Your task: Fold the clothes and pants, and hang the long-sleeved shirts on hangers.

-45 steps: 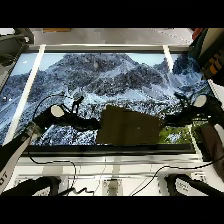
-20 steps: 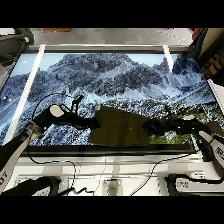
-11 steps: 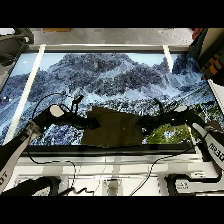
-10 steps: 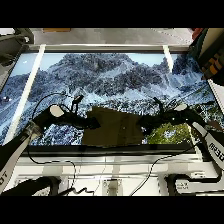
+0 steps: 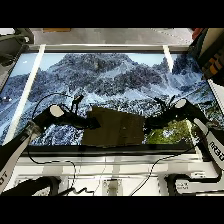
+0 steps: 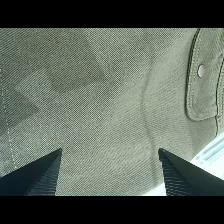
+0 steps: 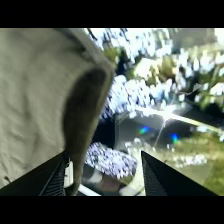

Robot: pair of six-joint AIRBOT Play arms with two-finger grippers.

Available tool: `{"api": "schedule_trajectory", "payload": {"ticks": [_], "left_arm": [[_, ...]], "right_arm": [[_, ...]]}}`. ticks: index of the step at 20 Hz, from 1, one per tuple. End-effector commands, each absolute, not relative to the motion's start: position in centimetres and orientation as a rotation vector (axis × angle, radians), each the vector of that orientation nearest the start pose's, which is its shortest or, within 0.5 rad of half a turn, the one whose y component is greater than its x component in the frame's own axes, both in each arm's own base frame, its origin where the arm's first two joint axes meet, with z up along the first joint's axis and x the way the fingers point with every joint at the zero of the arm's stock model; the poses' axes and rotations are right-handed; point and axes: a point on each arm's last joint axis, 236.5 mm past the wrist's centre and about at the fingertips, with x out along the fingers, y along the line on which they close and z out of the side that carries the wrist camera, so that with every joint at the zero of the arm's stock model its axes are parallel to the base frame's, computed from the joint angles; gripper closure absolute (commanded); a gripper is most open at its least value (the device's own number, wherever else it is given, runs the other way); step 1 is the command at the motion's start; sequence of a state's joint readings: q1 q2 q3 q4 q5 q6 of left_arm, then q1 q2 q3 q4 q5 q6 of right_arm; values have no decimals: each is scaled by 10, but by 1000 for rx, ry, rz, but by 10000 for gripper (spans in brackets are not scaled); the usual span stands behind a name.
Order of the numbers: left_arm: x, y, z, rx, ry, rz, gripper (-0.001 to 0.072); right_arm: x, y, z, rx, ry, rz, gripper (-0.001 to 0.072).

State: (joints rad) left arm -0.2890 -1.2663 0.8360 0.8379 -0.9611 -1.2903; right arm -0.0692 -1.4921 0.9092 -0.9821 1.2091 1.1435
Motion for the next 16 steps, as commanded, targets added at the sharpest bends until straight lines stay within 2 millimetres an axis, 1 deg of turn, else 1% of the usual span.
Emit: {"api": "schedule_trajectory", "payload": {"ticks": [1,3,4,5,7,9,11,13,14,15,16], "left_arm": [[298,-224,-39,-345,1341,-626,15],[298,-224,-39,-345,1341,-626,15],[298,-223,-39,-345,1341,-626,15],[298,-223,-39,-345,1340,-626,15],[298,-223,-39,-345,1340,-626,15],[298,-223,-39,-345,1341,-626,15],[298,-223,-39,-345,1341,-626,15],[298,-223,-39,-345,1341,-626,15],[298,-223,-39,-345,1341,-626,15],[298,-223,-39,-345,1341,-626,15],[298,-224,-39,-346,1340,-626,16]], "right_arm": [[291,125,-109,516,1582,536,195],[293,144,-104,624,1523,586,195],[295,150,-101,653,1502,605,196],[293,151,-98,646,1504,629,198],[291,141,-92,589,1526,661,199],[298,122,-82,577,1523,663,198],[305,98,-68,633,1504,652,198],[302,79,-64,706,1502,627,197],[299,74,-65,738,1504,613,192],[296,75,-69,775,1502,600,190],[295,81,-72,826,1491,591,190]]}}
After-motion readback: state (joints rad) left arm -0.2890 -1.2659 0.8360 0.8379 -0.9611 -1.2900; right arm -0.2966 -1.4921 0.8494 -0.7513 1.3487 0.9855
